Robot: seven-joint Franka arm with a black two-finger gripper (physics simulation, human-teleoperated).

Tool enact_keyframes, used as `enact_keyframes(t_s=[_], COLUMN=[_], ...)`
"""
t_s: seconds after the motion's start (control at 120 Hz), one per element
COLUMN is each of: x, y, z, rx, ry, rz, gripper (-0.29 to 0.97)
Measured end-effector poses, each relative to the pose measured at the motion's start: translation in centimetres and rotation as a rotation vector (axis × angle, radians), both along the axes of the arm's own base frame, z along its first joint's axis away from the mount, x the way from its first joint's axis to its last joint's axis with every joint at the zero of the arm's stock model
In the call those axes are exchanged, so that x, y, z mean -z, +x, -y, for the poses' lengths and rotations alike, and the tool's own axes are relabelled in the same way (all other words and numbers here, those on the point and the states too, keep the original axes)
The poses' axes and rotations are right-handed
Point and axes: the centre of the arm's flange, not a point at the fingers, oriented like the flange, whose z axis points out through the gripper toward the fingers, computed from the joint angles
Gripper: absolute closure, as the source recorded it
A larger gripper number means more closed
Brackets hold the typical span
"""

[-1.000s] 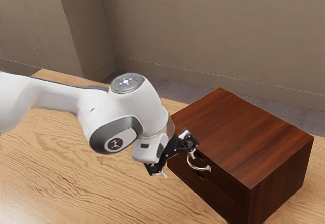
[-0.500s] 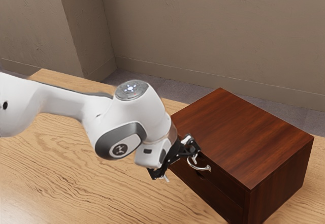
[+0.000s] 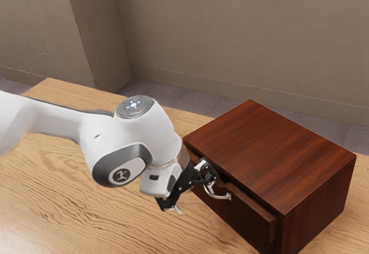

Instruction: Pull the drawer handle with one arm to open the drawer

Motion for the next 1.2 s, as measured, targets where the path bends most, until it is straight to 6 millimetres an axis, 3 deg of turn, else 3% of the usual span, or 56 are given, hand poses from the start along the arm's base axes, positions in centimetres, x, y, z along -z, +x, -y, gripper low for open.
enact_keyframes(t_s=[0.233, 0.617, 0.883, 1.2], x=[0.2, -0.4, -0.2, -0.6], y=[-2.1, -5.2, -5.4, -5.8], z=[-1.3, -3.1, -3.1, -3.3], rx=[0.004, 0.020, 0.021, 0.016], ry=[-0.005, -0.022, -0.022, -0.036], rz=[-0.015, -0.009, -0.012, -0.009], gripper=[-0.01, 0.17, 0.09, 0.21])
